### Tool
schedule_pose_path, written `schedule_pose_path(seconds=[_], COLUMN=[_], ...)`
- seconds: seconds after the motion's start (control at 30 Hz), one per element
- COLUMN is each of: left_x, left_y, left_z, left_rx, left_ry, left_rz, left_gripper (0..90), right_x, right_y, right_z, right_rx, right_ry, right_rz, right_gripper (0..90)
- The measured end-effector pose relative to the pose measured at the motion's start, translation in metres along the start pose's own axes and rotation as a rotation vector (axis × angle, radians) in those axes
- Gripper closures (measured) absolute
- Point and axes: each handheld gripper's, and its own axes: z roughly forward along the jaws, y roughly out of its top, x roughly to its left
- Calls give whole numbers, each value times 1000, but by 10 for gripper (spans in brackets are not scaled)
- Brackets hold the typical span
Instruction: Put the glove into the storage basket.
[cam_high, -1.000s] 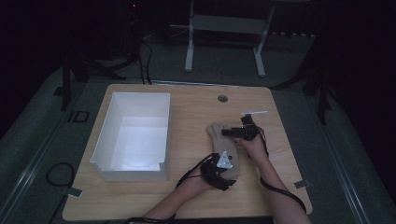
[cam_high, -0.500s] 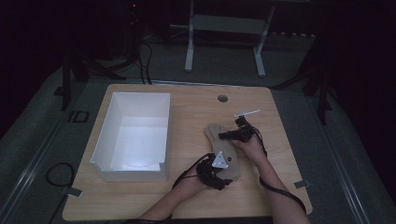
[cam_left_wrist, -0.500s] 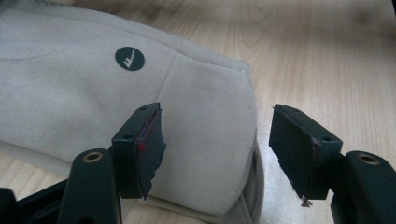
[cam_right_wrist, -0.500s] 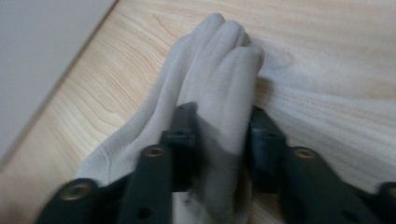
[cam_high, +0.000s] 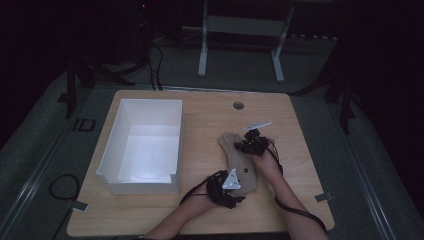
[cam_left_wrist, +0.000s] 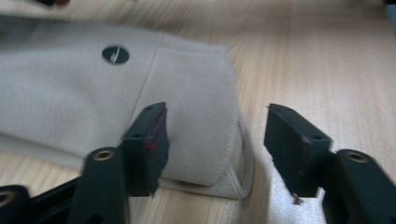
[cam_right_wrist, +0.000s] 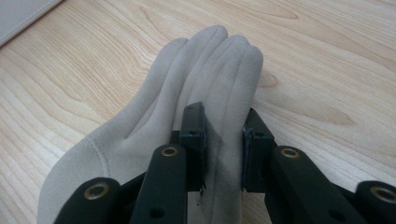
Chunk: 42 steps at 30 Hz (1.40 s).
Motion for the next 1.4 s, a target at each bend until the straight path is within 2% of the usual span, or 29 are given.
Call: schedule_pose_path(seconds=[0.13, 0.23, 0.3, 0.37, 0.5, 0.57, 0.67, 0.73, 0.87, 0.97, 1.0, 1.17, 1.4], left_x=[-1, 0, 3, 11, 17, 20, 20, 19, 18, 18, 17, 19, 21], left_y=[-3, -2, -1, 0, 3, 4, 6, 9, 17, 22, 22, 29, 47], left_z=[3, 3, 3, 1, 1, 1, -1, -3, -10, -13, -15, -26, -43], left_rx=[40, 50, 54, 53, 65, 72, 77, 90, 86, 104, 105, 99, 85], left_ry=[12, 24, 38, 5, -30, -45, -52, -46, -44, -41, -28, -6, 27], left_rz=[53, 53, 44, -19, -130, -159, -148, -123, -113, -94, -81, -83, -86], left_gripper=[488, 536, 649, 755, 813, 825, 834, 835, 836, 835, 835, 834, 834], right_x=[-1, -1, 0, -1, -3, -5, -6, -6, -8, -7, -7, -7, -5], right_y=[1, 1, 1, 0, -3, -3, -2, 0, 4, 6, 7, 14, 34], right_z=[0, 0, 0, 0, 0, -1, -3, -7, -15, -18, -19, -30, -57], right_rx=[8, 10, 7, -2, -18, -26, -31, -41, -65, -57, -60, -97, -166], right_ry=[6, 5, 3, 7, 21, 39, 48, 48, 67, 67, 69, 71, 85], right_rz=[6, 3, 0, 12, 46, 74, 87, 88, 110, 93, 98, 105, 103], right_gripper=[749, 748, 749, 749, 760, 766, 778, 798, 823, 830, 831, 832, 831])
